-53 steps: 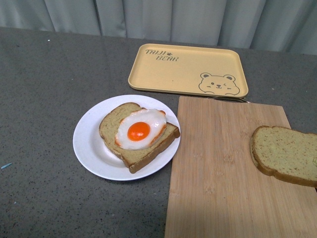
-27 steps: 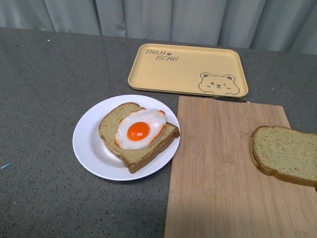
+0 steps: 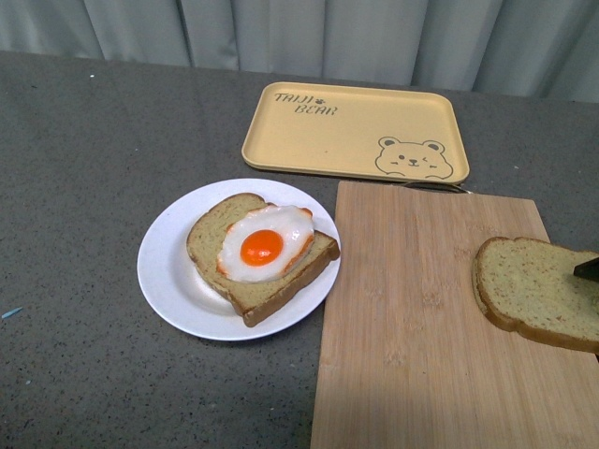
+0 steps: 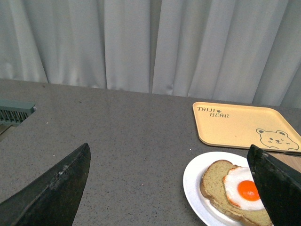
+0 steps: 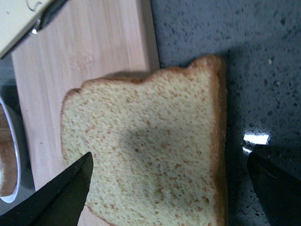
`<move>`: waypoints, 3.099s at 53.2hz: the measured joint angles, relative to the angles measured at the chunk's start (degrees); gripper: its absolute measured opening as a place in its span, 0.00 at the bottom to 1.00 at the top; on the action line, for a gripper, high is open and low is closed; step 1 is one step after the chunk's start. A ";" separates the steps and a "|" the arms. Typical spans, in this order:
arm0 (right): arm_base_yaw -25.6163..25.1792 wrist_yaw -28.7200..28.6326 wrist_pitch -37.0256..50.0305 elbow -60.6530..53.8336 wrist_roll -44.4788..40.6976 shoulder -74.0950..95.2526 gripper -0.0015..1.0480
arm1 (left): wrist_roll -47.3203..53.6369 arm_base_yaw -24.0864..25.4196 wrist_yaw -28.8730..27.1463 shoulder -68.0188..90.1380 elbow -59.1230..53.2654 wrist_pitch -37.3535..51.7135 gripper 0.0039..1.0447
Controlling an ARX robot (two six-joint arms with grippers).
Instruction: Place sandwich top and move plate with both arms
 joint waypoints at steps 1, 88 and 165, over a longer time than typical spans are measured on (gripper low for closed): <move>0.09 -0.28 0.04 0.00 0.00 0.15 0.90 | 0.00 0.00 0.00 0.00 0.00 0.02 0.94; 40.19 -2.56 17.99 16.26 30.18 6.27 0.02 | 0.00 0.00 0.00 0.00 0.00 0.00 0.94; 25.22 42.47 60.24 -38.36 -9.11 -43.32 0.01 | 0.00 0.00 0.00 -0.09 0.00 -0.02 0.94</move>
